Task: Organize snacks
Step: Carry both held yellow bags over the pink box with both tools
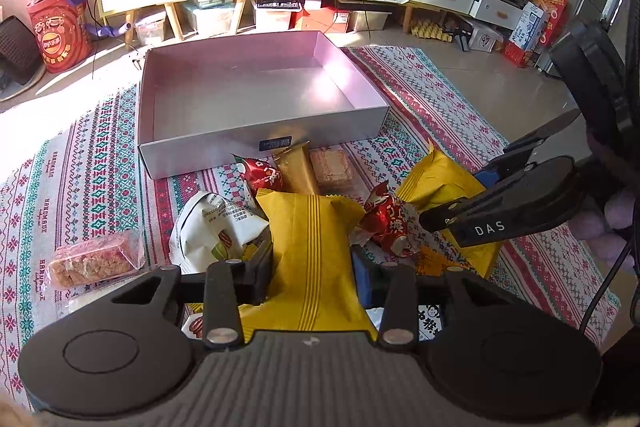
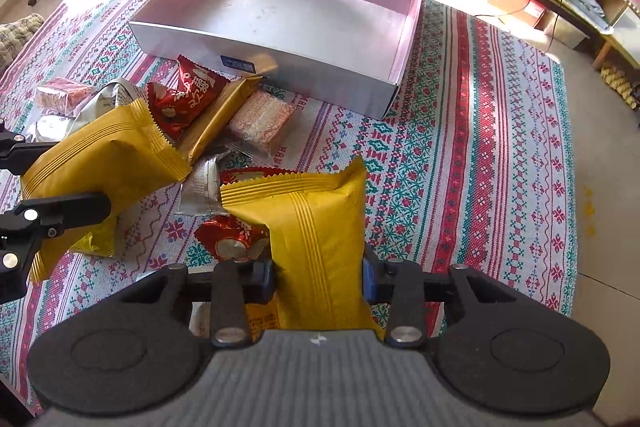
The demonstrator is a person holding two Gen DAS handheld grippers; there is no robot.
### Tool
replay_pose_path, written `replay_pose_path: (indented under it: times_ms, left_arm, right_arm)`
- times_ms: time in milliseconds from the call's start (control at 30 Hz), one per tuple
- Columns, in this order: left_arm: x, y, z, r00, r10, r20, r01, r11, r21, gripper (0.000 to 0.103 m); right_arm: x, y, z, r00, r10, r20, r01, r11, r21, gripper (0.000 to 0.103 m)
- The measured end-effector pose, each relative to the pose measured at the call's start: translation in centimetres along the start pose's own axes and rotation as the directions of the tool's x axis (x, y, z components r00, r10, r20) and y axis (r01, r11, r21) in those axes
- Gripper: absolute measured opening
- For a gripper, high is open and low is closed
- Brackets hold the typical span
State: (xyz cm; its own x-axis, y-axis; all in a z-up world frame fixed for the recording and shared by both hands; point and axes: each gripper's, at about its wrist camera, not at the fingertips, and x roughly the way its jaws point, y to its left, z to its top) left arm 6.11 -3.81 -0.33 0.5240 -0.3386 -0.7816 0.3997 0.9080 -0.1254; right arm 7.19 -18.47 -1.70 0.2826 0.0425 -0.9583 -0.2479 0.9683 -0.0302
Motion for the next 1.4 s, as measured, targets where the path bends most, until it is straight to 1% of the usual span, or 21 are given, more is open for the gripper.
replay_pose_path:
  times_ms: [167, 400, 600, 833, 933, 1067, 1167, 1267, 1400]
  left_arm:
    - [-0.5, 0.5, 0.6, 1.0, -0.01, 0.02, 0.011, 1.0, -0.026, 0.046]
    - [-1.3, 1.4, 1.6, 0.998, -0.007, 0.059, 0.01, 0.998, -0.063, 0.046]
    - [-1.7, 2.3, 3.2, 0.995, 0.014, 0.103, -0.001, 0.993, -0.12, 0.046]
    - [-0.7, 2.9, 5.6, 0.987, 0.046, 0.155, -0.016, 0.982, -0.189, 0.046]
    - [0.2, 3.3, 6.6, 0.984, 0.087, 0.158, -0.054, 0.978, -0.202, 0.046]
    - [1.7, 4.4, 8.1, 0.982, 0.107, 0.153, -0.069, 0.97, -0.233, 0.046]
    - [2.7, 5.0, 9.1, 0.978, 0.125, 0.168, -0.082, 0.967, -0.243, 0.046]
    - [3.9, 5.5, 9.8, 0.974, 0.13, 0.184, -0.081, 0.965, -0.25, 0.046]
    - [5.5, 5.5, 9.7, 0.968, 0.162, 0.192, -0.116, 0.966, -0.229, 0.046]
  right_arm:
    - [-0.7, -0.6, 0.5, 1.0, 0.015, 0.028, -0.015, 0.999, 0.029, 0.035]
    - [-1.6, -2.0, 1.4, 0.995, 0.042, 0.085, -0.049, 0.996, 0.08, 0.035]
    - [-2.8, -2.1, 2.8, 0.987, 0.071, 0.144, -0.089, 0.989, 0.122, 0.035]
    - [-3.5, -2.2, 5.2, 0.971, 0.093, 0.219, -0.132, 0.976, 0.173, 0.034]
    - [-3.0, -2.5, 6.2, 0.966, 0.078, 0.247, -0.13, 0.971, 0.202, 0.034]
    - [-2.0, -3.3, 7.2, 0.96, 0.056, 0.274, -0.125, 0.962, 0.242, 0.034]
    - [-1.3, -4.1, 8.0, 0.956, 0.034, 0.29, -0.115, 0.957, 0.267, 0.034]
    - [-0.4, -4.6, 8.7, 0.949, 0.01, 0.316, -0.105, 0.953, 0.285, 0.034]
    - [0.8, -5.1, 9.8, 0.938, 0.004, 0.346, -0.116, 0.946, 0.303, 0.034]
